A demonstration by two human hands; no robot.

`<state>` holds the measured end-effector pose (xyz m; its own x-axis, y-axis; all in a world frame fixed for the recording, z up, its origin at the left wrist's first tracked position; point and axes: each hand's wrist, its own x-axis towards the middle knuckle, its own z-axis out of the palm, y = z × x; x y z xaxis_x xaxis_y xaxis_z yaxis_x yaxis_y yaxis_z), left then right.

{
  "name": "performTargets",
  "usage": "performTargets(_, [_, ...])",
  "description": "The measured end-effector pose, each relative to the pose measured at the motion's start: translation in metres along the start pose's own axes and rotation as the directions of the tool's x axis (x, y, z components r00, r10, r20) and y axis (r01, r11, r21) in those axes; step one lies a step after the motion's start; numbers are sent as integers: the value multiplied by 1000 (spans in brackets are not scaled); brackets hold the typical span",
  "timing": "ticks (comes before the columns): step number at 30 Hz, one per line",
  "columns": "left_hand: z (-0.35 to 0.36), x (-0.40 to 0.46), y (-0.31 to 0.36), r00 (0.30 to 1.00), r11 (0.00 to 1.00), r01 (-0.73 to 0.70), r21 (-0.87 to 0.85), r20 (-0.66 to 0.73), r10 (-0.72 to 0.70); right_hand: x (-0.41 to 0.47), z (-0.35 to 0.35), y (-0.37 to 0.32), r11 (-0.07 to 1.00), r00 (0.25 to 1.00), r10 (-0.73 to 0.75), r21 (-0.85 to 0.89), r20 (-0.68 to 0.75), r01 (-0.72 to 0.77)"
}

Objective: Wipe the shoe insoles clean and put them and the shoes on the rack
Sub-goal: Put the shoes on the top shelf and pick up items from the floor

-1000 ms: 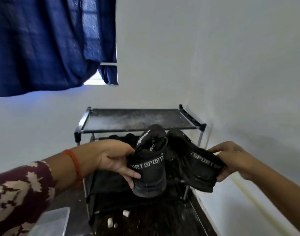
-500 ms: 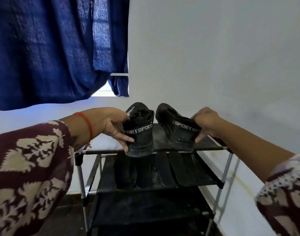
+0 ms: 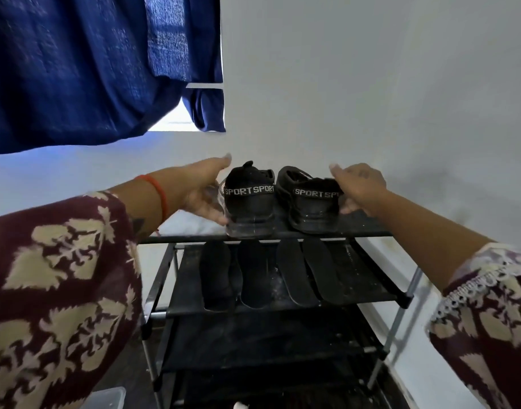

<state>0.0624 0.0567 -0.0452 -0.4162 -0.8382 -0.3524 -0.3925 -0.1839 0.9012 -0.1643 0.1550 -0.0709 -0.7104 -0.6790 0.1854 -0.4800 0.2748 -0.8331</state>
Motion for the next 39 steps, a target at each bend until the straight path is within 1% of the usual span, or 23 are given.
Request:
performTargets(2, [6,-8,-21,979,969,-164,183,-90,183,-11,-1,11,994,999,-13,111,29,10])
performTargets(3, [10,-11,-33,954,933,-238,269,-118,277,-15,1,18,987,998,-20,162,65,10])
performTargets(4, [15,-10,-45,926,900,-308,309,-120,358,-21,5,27,982,994,-34,188,103,14])
performTargets(6, [26,-6,-65,891,860,-408,308,-70,448,-33,15,41,985,981,-100,159,164,74])
performTargets(8, [36,8,-78,870,830,-440,344,-66,488,-38,25,47,984,974,-166,85,153,154])
performTargets(11, [43,21,-83,842,814,-407,415,-174,510,-36,30,44,981,975,-188,-18,121,191])
performTargets(14, [43,24,-83,831,813,-410,414,-197,520,-32,29,43,981,979,-177,-66,102,184])
performTargets(18, [42,24,-84,828,810,-427,402,-185,529,-30,32,48,983,978,-182,-6,101,183])
performTargets(21, [45,23,-83,819,792,-407,455,-202,537,-27,35,50,985,980,-174,27,95,172])
performTargets(29, [57,26,-82,811,784,-349,513,-254,526,-31,48,35,976,977,-197,-75,77,202])
performTargets(32, [58,28,-83,804,784,-353,511,-262,533,-35,50,33,980,980,-186,-58,65,189])
performTargets(37, [57,30,-85,824,780,-352,517,-223,520,-42,52,34,983,980,-182,-16,79,184])
performTargets(39, [57,22,-89,802,753,-376,540,-218,556,-50,53,36,982,981,-186,30,60,185])
